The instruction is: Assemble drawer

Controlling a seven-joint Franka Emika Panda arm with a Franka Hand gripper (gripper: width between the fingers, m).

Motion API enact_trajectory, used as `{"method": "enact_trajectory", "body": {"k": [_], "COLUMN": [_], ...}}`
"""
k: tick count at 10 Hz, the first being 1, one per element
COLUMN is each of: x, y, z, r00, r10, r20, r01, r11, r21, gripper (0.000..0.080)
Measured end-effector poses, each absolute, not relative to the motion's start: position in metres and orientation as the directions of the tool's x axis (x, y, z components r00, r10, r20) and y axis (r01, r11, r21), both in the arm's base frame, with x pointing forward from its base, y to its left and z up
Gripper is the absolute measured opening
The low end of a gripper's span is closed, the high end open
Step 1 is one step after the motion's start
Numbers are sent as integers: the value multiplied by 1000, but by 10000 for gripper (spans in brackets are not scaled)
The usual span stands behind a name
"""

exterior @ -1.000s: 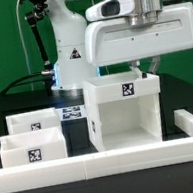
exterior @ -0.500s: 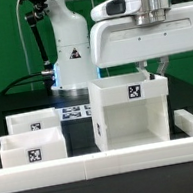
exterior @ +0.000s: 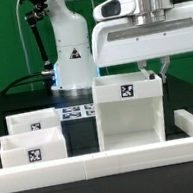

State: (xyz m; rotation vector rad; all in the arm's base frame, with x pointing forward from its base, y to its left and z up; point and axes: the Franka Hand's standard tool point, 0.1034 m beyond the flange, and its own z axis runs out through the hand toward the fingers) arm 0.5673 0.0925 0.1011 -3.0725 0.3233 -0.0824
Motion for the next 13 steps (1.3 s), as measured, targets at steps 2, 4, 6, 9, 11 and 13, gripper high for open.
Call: {"method": "enact_trajectory", "body": {"k": [2,4,6,9,11,13], "x": [570,574,576,576,578,587], "y": [93,88,88,93,90,84], "z": [101,102,104,104,104,104], "r00": [940,885,851,775,678,624], "r10": [-338,-463,-524,-632,-735,-781], "r20": [40,33,34,15,-15,-19], "r01": [-335,-460,-519,-627,-730,-775], "r11": [-940,-884,-850,-772,-672,-616], "r21": [-66,-81,-94,-109,-123,-139], "gripper": [38,38,38,38,38,38]}}
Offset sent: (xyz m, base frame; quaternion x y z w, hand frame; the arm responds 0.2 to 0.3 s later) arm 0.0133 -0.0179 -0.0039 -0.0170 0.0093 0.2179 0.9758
